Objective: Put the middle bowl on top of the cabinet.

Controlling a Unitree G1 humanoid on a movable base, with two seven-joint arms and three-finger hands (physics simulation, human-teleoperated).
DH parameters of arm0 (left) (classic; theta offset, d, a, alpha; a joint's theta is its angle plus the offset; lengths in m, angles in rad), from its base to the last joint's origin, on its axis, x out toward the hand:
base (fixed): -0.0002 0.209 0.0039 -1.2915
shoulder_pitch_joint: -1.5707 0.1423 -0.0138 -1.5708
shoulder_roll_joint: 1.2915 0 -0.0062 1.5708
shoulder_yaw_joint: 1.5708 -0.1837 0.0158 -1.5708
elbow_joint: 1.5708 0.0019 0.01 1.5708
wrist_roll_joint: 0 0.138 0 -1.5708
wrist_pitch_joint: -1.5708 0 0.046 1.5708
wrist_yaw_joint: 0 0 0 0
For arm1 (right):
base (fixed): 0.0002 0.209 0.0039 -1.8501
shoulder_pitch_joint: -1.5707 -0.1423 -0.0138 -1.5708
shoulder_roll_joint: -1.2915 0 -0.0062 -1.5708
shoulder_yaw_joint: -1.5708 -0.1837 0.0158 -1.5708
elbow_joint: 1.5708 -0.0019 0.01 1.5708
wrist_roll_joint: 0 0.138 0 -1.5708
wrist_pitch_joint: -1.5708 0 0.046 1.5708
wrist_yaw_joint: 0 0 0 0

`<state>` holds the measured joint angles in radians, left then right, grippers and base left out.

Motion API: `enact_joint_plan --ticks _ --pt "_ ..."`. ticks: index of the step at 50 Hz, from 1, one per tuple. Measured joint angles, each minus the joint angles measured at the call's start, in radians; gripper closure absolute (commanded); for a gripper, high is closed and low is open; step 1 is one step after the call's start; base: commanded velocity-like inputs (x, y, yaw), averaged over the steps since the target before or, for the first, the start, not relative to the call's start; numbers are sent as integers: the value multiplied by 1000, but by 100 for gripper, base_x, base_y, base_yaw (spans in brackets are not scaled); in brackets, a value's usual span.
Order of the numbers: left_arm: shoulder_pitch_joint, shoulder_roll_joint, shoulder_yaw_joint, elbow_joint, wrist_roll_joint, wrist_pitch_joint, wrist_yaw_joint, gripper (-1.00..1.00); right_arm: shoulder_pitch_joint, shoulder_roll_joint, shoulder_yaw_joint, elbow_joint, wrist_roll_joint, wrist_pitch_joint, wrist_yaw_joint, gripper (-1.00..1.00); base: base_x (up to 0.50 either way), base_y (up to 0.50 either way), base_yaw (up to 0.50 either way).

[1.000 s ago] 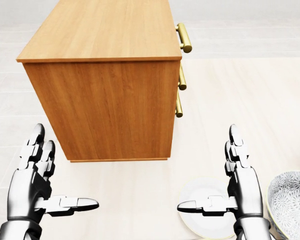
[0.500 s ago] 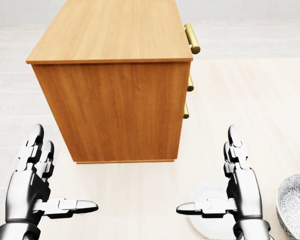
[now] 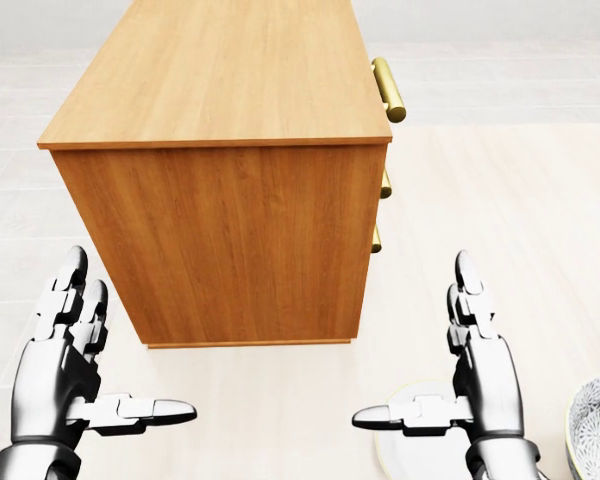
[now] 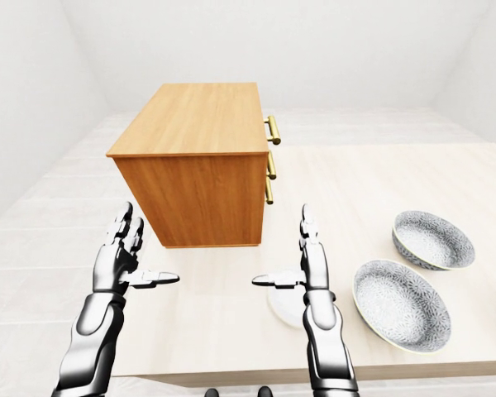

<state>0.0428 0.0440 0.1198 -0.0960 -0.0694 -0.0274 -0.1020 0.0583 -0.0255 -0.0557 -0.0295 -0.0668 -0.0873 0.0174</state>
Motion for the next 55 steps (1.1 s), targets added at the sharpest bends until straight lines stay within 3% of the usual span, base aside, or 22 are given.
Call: enact_joint_plan --ticks 11,34,47,55 --pt "-6 0 2 12 5 -2 10 -100 -2 0 1 14 -1 0 -2 -100 0 0 0" --pt "5 2 0 18 12 -38 7 -100 20 -9 -13 -13 -17 0 -4 -100 0 0 0" --pt "6 5 12 31 -1 -59 -8 -100 80 -24 -44 -97 -115 0 -14 -100 0 0 0" --pt "-5 8 16 53 -5 -60 -11 -100 122 -29 -73 -137 -198 0 -14 -100 0 0 0"
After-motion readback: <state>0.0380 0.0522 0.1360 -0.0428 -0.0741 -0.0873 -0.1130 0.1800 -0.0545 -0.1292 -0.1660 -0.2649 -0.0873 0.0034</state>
